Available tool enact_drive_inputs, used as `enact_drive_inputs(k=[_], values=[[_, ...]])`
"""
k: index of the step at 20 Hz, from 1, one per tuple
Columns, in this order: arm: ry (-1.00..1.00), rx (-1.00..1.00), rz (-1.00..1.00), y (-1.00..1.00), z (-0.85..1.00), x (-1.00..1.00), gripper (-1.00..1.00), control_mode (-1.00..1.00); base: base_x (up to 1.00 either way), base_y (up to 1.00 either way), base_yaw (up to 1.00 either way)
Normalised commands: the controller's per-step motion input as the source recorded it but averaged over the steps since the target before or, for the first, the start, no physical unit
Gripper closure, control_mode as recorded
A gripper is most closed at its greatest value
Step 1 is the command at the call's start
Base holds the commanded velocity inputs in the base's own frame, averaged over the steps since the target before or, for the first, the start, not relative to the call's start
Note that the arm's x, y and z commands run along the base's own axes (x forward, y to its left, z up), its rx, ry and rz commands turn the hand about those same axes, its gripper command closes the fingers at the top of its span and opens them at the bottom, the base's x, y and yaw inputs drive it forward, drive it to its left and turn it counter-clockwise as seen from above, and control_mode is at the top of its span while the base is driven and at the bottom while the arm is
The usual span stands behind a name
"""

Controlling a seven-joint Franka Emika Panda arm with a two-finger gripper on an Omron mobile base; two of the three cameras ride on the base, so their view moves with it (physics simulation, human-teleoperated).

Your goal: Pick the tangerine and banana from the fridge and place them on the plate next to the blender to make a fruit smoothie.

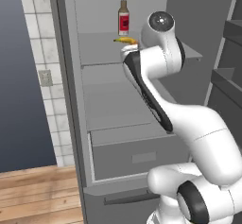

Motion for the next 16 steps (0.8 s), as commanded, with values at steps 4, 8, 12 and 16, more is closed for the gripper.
enact_drive_inputs(k=[4,8,12,16], values=[[-0.06,0.0,0.0,0.0,-0.07,0.42,-1.0,-1.0,0.0,0.0,0.0],[-0.06,0.0,0.0,-0.03,-0.12,0.44,-1.0,-1.0,0.0,0.0,0.0],[0.0,0.0,-0.01,-0.33,-0.03,0.39,-1.0,-1.0,0.0,0.0,0.0],[0.0,0.01,0.0,-0.36,0.0,0.42,-1.0,-1.0,0.0,0.0,0.0]])
